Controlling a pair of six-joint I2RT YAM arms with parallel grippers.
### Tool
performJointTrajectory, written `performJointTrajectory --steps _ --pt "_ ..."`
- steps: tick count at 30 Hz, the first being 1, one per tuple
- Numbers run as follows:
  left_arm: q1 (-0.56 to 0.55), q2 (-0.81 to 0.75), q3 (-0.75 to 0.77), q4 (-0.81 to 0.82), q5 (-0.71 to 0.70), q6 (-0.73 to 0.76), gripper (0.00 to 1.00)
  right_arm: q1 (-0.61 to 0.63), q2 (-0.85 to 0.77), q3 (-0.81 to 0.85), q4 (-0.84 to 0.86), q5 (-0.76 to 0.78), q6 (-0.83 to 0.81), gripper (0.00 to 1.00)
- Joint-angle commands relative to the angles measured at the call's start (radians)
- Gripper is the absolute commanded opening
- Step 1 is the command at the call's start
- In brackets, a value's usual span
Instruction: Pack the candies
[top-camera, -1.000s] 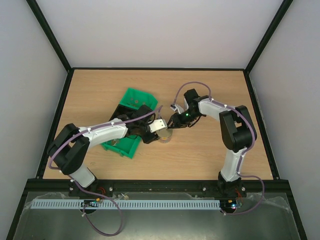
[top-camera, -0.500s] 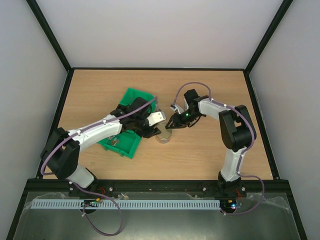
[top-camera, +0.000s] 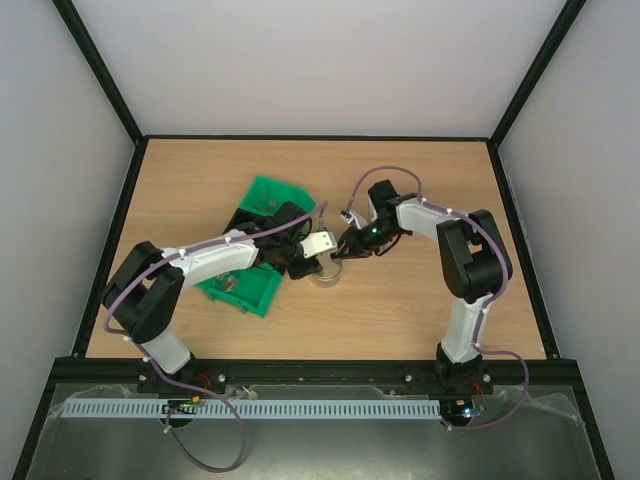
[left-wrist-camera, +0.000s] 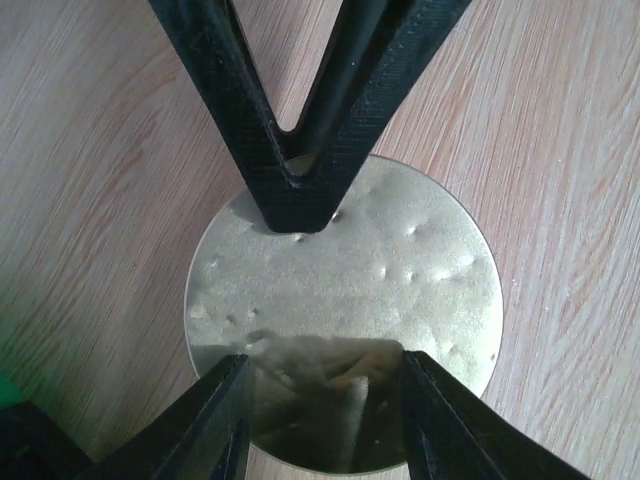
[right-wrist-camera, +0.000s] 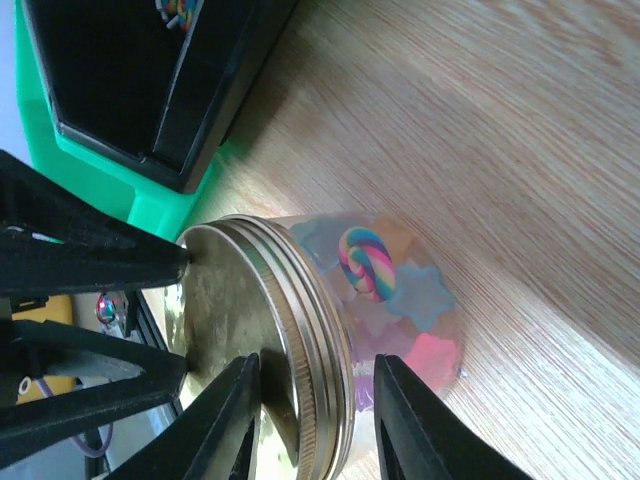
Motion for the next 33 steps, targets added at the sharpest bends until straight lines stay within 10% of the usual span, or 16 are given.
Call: performJointTrajectory --steps 1,12,28,33 --pt "0.001 -0.001 -0.074 -0.037 -0.078 0.049 0.42 0.022 0.036 -0.047 -0.002 -0.016 0.015 0.29" --pt "0.038 -0.107 -0.105 -0.09 -0.054 0.08 0.44 0.082 0.043 -0.066 0.121 -0.063 0.08 0.27" --pt "0.056 -0.328 -0.062 -0.113 0.081 0.052 0.92 -0.022 -0.523 -0.349 0.494 0.116 0.052 0.99" --pt "0.085 -0.455 -0.109 -0.02 0.103 -0.003 0.99 -0.023 -0.744 -0.52 0.724 0.169 0.025 0.99"
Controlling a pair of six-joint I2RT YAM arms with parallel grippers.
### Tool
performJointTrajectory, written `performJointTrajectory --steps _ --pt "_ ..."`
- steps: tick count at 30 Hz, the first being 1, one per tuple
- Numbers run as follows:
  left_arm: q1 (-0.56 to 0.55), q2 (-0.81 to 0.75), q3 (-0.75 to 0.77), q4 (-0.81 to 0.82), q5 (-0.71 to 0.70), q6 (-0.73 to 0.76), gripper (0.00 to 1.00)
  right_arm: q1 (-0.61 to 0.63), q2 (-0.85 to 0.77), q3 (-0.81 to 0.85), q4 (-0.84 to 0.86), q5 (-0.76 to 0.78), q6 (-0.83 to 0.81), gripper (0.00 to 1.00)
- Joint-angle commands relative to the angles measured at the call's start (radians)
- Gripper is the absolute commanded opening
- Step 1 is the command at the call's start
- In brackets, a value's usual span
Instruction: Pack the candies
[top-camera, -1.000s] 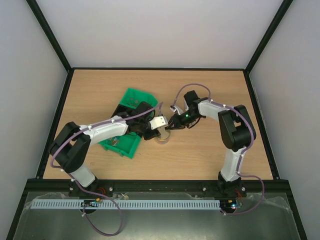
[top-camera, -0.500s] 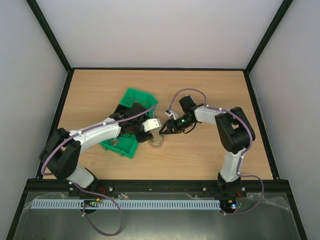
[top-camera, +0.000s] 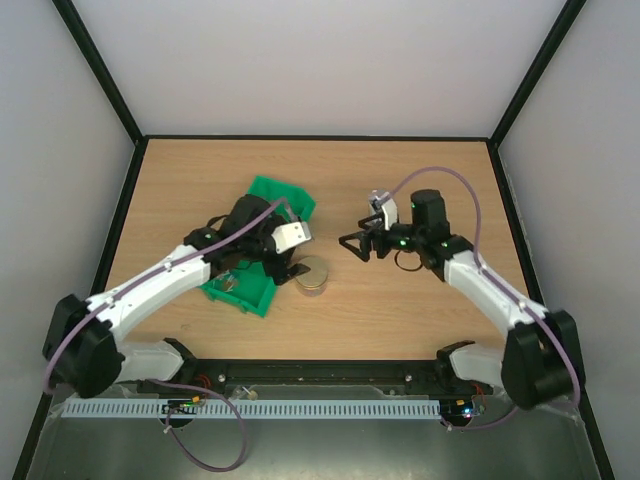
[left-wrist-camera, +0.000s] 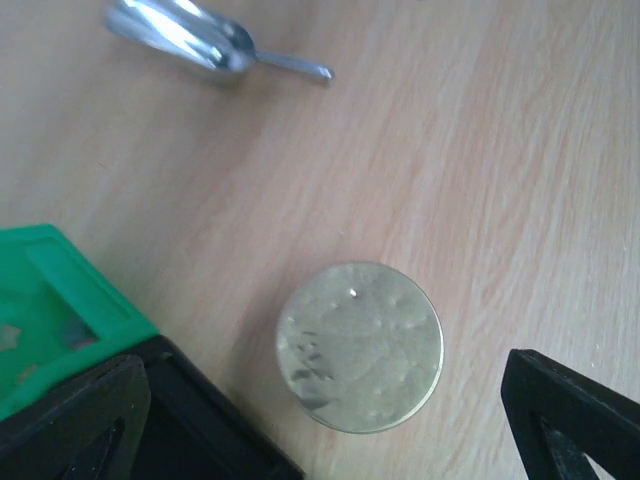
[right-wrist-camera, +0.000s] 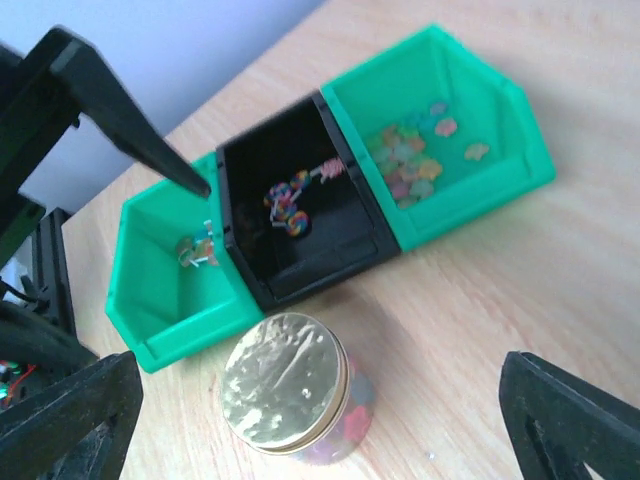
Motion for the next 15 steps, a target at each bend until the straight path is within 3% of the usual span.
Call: performJointTrajectory --steps 1,4,7,12,15 --pt "0.02 -0.126 -0.05 0.114 0.03 -0.067 0.99 0.003 -0.144 -0.164 0.291 0.059 -0.011 0.99" --pt "0.017 -0.168 -0.131 0.197 0.052 -0.051 0.99 0.005 -0.149 -0.275 0.496 0.019 0.099 0.99" --pt "0.02 -0.135 -0.109 0.131 0.046 -0.053 0.99 0.028 -0.072 -0.314 0.623 -0.052 0.242 0.98" --pt "0.046 -0.078 -0.078 0.073 0.002 -0.028 0.99 0.165 -0.078 -0.504 0.82 0.198 0.159 0.99" --pt "0.062 -0.047 -0.066 0.045 0.047 0.01 0.99 0.248 -0.019 -0.565 0.9 0.33 0.087 0.99"
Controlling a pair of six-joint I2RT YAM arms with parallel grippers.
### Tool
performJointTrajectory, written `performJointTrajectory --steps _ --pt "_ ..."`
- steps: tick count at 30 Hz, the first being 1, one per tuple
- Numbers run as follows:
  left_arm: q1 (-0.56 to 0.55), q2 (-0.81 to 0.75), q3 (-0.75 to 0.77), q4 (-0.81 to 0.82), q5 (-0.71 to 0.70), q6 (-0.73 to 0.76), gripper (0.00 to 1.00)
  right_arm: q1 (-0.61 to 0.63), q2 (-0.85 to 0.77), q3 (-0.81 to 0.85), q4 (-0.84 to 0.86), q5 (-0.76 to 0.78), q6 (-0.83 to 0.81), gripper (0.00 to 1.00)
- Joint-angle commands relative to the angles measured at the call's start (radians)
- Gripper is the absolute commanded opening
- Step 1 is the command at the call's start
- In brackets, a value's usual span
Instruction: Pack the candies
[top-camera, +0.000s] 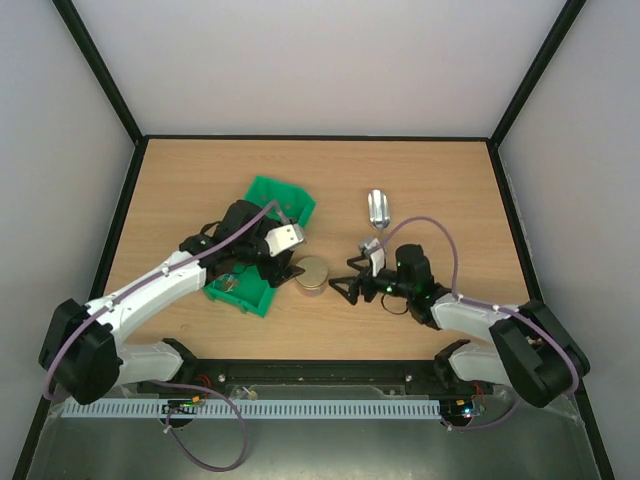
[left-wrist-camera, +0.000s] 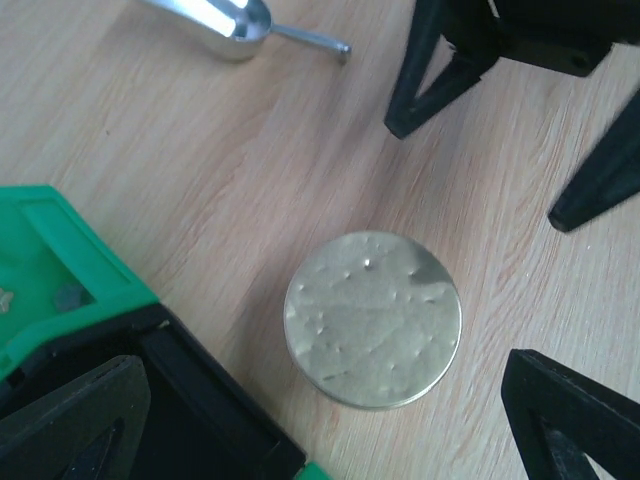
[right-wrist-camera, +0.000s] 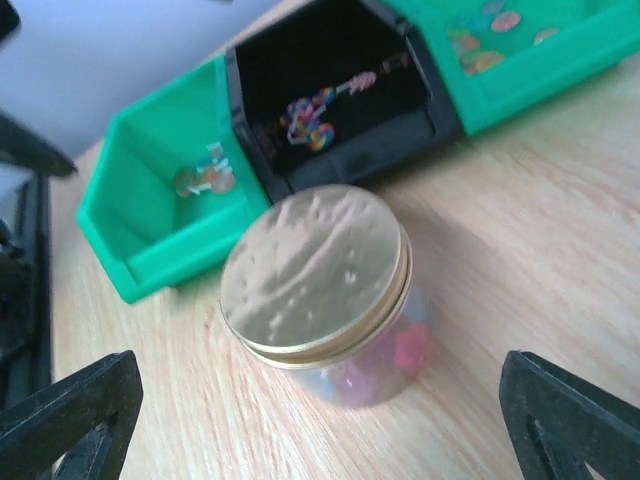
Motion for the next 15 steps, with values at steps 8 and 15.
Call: performJointTrajectory --steps 8,15 --pt "0.048 0.111 0.087 -0.135 0.085 0.114 0.95 0.2 0.185 -0.148 0.355 0.323 -0.262 0.99" --pt "0.048 0.106 0.059 -0.108 0.037 0.126 0.94 0.207 0.333 -0.147 0.538 0.297 -0.337 0.99"
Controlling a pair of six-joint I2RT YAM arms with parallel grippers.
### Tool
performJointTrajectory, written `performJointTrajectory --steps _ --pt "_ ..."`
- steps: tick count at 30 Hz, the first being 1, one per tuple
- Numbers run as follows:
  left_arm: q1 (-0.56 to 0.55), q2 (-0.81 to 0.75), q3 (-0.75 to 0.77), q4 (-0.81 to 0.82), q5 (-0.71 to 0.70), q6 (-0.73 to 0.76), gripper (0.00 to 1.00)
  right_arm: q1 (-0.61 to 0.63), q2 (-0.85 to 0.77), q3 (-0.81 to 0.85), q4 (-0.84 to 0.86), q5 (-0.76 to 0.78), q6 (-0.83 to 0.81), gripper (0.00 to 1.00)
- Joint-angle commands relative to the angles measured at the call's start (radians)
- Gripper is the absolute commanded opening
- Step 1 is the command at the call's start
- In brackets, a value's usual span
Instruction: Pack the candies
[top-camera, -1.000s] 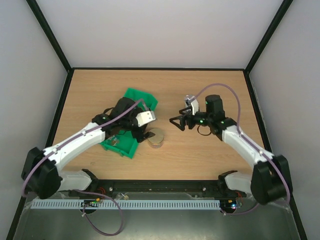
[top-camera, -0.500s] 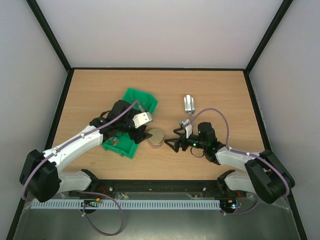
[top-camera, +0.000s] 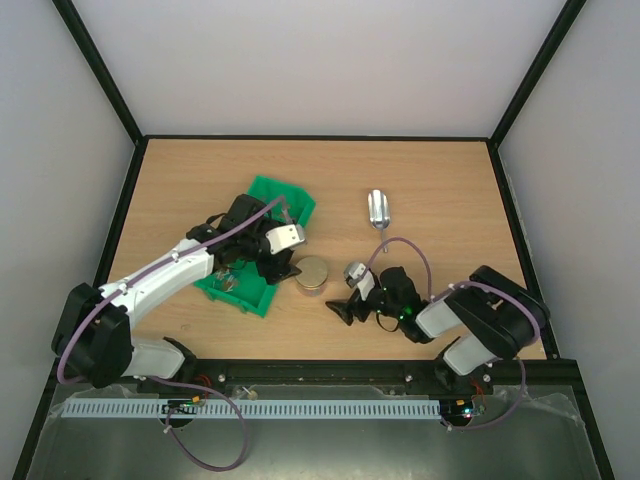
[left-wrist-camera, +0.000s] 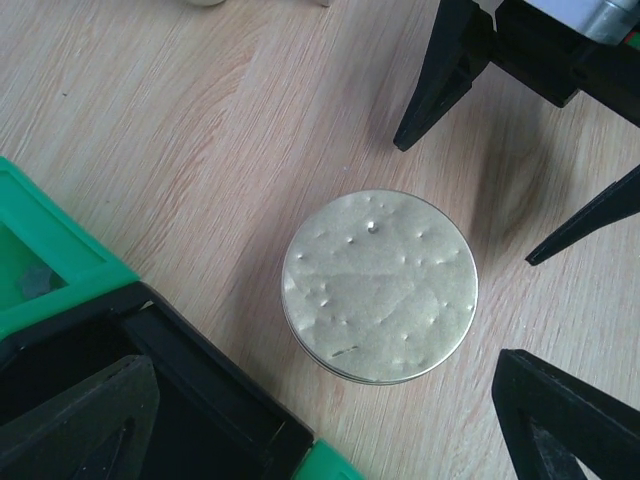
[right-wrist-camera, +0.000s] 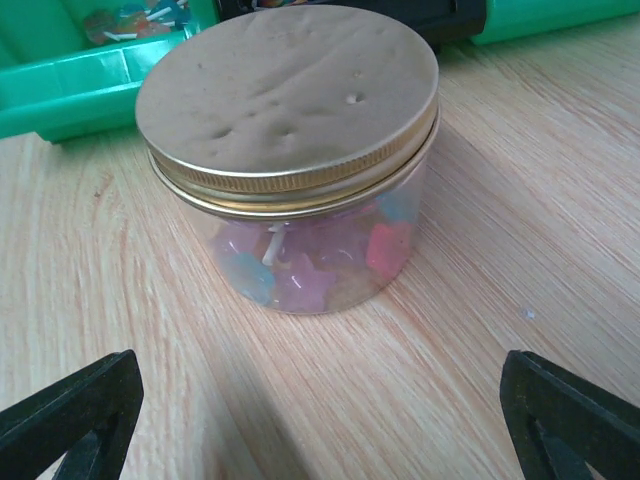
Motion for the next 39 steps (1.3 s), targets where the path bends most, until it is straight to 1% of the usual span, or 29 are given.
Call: performJointTrajectory --steps 1,4,7,10,15,18,23,34,39 --pt "0.004 -0.001 -0.007 -0.007 -0.015 0.024 0.93 0.011 0.073 0.026 0.179 0.006 -0.093 0.99" --pt "0.004 0.005 -0.011 -0.004 -0.017 0.026 0.9 0.011 0.129 0.061 0.203 -0.008 -0.112 0.99" --pt "0.005 0.013 -0.015 -0.005 -0.014 0.038 0.83 0.02 0.197 0.099 0.213 -0.036 -0.111 0.99" --pt "0.004 0.021 -0.017 -0.008 -0.007 0.043 0.82 0.03 0.239 0.122 0.229 -0.04 -0.116 0.99" --pt "-0.007 0.019 -0.064 0.038 -0.004 0.068 0.82 0.032 0.29 0.154 0.245 -0.036 -0.12 0.99" --pt "-0.034 0.036 -0.09 0.08 -0.021 0.08 0.84 0.032 0.317 0.171 0.261 -0.04 -0.125 0.99" --pt "-0.055 0.086 -0.086 0.123 -0.037 0.053 0.86 0.033 0.365 0.189 0.312 -0.049 -0.125 0.99" --pt "-0.105 0.078 -0.145 0.241 -0.095 0.071 0.86 0.047 0.416 0.21 0.357 -0.053 -0.106 1.0" --pt "-0.122 0.09 -0.145 0.25 -0.094 0.066 0.86 0.056 0.449 0.223 0.398 -0.051 -0.093 0.99"
